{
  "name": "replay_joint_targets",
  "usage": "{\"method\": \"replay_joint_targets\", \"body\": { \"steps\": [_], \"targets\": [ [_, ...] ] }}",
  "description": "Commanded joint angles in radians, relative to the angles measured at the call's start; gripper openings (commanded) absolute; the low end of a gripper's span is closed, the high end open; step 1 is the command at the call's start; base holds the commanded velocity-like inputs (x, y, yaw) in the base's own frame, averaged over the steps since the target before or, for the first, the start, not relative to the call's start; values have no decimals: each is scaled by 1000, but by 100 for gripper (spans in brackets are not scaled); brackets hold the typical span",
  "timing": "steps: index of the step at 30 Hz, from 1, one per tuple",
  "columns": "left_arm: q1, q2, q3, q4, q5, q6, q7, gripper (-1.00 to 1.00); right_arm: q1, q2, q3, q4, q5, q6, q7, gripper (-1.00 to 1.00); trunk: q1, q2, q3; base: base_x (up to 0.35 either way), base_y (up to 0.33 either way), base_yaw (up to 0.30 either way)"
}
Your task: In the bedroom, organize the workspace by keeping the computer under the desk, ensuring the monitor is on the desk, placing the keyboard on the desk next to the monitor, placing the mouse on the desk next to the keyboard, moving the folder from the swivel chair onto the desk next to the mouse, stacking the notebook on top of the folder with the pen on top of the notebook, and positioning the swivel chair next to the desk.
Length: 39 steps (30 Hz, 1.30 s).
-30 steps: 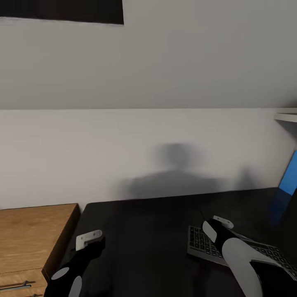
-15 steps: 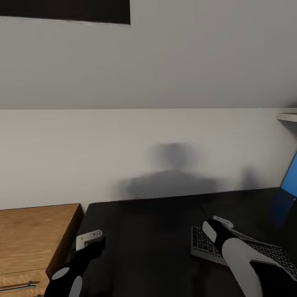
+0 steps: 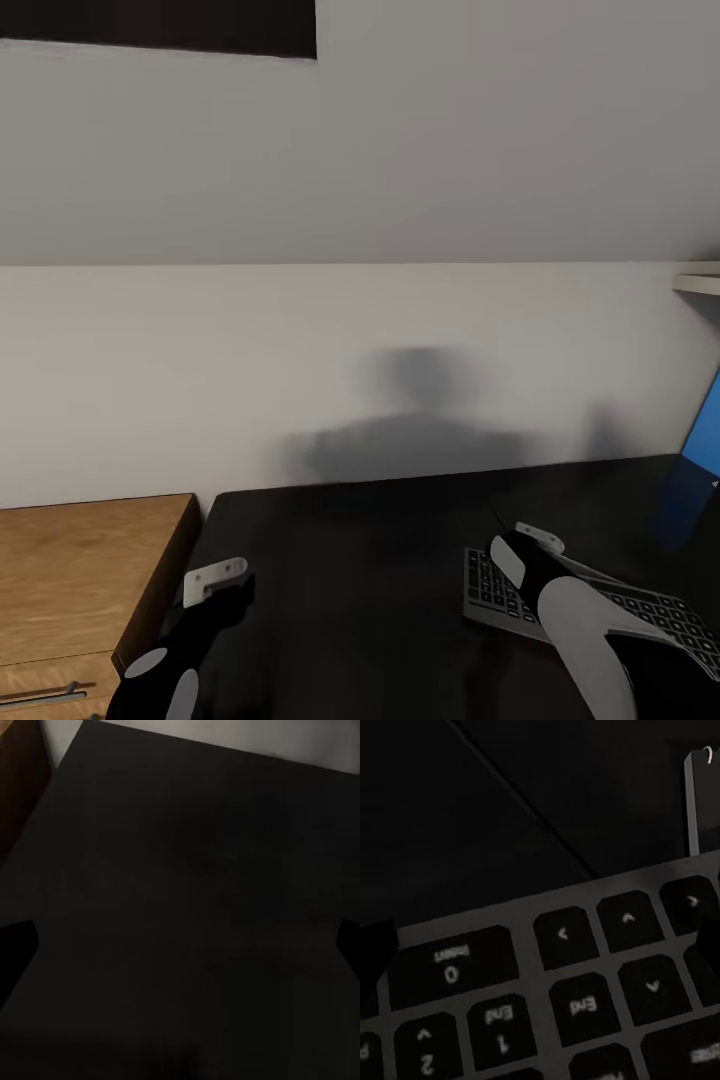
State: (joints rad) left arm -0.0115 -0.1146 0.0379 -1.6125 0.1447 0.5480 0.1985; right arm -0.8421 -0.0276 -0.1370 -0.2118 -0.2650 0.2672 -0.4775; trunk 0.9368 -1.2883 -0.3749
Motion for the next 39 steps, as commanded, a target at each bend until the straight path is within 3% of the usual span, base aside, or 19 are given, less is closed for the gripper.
{"method": "replay_joint_targets", "body": {
  "steps": [1,26,39],
  "targets": [
    [-1,0,0,-1,11,4,7,100,0,0,-6,-2,-10,5,-1,100,0,-1,-1,0,0,0],
    [-1,0,4,-1,12,6,6,100,0,9,-1,-3,-10,-6,8,100,0,-1,-1,-64,52,0],
    [-1,0,4,-1,12,6,6,100,0,13,-1,-3,-8,-11,19,100,0,-1,-1,-160,0,0]
  ]
}}
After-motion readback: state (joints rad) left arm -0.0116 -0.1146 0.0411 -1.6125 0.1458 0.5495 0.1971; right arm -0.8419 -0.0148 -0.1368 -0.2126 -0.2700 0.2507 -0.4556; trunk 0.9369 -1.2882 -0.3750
